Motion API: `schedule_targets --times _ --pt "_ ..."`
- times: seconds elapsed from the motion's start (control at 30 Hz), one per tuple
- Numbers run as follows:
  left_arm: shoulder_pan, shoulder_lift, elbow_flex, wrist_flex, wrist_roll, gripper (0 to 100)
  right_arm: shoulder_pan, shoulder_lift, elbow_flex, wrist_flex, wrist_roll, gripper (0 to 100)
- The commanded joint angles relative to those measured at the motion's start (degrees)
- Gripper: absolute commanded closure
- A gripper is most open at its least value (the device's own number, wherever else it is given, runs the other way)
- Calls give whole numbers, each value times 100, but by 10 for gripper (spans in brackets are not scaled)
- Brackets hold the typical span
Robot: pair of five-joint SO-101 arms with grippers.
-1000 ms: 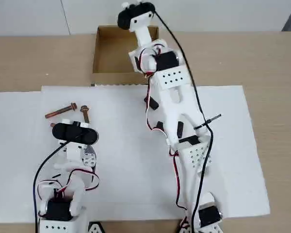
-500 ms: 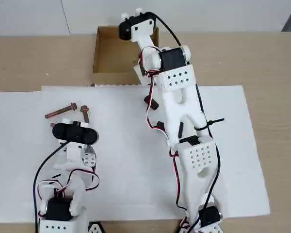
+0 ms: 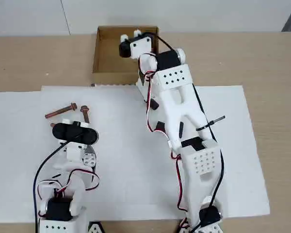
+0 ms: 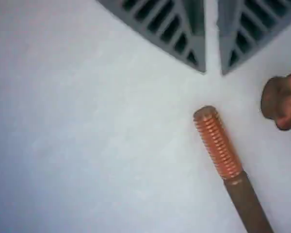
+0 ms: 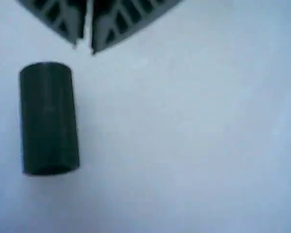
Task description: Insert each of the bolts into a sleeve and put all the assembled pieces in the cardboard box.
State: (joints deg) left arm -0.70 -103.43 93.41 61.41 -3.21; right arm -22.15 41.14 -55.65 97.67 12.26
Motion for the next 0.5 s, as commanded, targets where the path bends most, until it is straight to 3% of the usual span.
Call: schedule_targets --times 0.0,0.13,0.47 --pt "9 -62 -22 -9 -9 994 -13 -215 9 22 185 909" --pt "9 -62 -22 -9 -9 994 -4 101 0 13 290 835" --pt "9 -62 -22 -9 -9 994 4 743 -9 -374 949 831"
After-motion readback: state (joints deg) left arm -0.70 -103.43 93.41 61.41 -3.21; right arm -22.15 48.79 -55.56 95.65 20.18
